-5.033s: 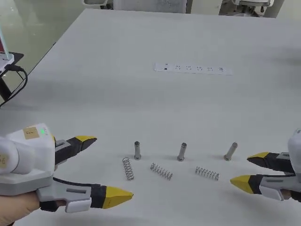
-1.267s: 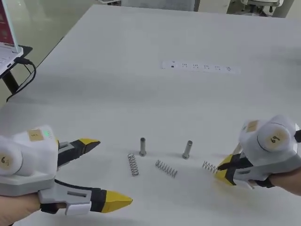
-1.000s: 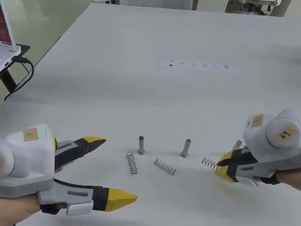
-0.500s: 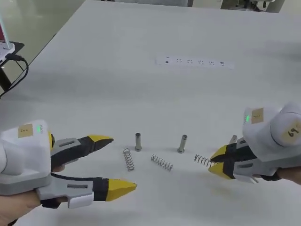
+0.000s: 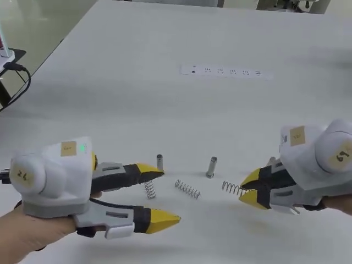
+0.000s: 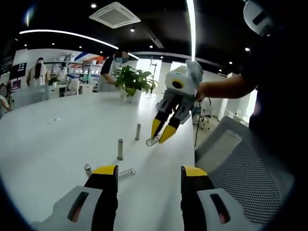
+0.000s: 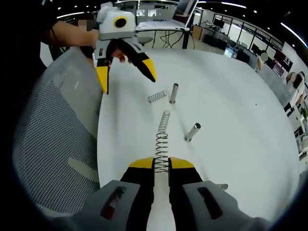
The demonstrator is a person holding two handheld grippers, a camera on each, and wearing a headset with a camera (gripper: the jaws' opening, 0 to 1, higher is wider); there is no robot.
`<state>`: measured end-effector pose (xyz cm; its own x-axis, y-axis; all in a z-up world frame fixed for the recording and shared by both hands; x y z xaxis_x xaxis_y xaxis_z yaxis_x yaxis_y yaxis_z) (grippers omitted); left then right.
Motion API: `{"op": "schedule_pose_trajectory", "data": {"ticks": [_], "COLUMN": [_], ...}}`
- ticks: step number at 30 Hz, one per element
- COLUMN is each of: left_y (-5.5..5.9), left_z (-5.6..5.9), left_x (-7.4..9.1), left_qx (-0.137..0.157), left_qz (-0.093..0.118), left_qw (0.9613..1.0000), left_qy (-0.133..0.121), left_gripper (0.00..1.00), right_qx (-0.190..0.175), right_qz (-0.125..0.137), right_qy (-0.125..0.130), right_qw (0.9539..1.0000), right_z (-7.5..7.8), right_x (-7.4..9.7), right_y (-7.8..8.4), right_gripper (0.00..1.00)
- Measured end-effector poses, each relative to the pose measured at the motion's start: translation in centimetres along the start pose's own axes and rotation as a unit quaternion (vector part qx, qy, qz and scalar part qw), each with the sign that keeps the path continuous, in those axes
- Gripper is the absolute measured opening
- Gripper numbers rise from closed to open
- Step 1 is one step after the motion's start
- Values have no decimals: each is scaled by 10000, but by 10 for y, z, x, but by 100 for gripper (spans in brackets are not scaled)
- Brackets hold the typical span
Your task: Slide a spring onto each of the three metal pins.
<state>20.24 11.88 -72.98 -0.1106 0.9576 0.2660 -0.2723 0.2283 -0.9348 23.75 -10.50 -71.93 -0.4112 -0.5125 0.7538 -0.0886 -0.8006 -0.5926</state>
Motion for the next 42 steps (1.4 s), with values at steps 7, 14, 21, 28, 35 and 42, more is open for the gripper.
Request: {"op": "schedule_pose_trajectory", "data": {"ticks": [7, 14, 21, 28, 35, 42], "left_y": [-2, -7, -12, -11, -16, -16], "left_z": [-5, -7, -8, -9, -9, -8], "left_x": [-15, -24, -34, -39, -43, -48], "left_qx": [-188, -236, -323, -357, -388, -467], "left_qz": [-227, -205, -167, -147, -35, -135], "left_qw": [9993, 9988, 9982, 9978, 9972, 9960], "left_qy": [246, 370, 485, 538, 646, 754], "left_gripper": [41, 36, 29, 26, 19, 15], "right_qx": [196, 359, 536, 639, 821, 913], "right_qz": [93, 190, 382, 580, 713, 748], "right_qy": [-126, -206, -282, -296, -320, -296], "right_qw": [9997, 9990, 9974, 9958, 9936, 9926], "right_z": [-5, -9, -15, -16, -18, -17], "right_x": [1, 2, 4, 5, 7, 10], "right_y": [-5, -11, -20, -25, -28, -30], "right_gripper": [8, 8, 8, 8, 8, 8]}}
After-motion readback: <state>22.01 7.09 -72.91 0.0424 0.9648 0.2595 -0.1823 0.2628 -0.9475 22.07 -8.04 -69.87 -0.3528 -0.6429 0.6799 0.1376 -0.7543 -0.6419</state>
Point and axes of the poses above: the centre of the closed fingertips' face, and the gripper's own axes: x roughly backward along the fingers, z roughly to its right, y roughly out of its underside, the point moved 9 cm from there along x, roughly backward along the fingers, and after that the axes turned 15 degrees about y, right-handed, at the moved point
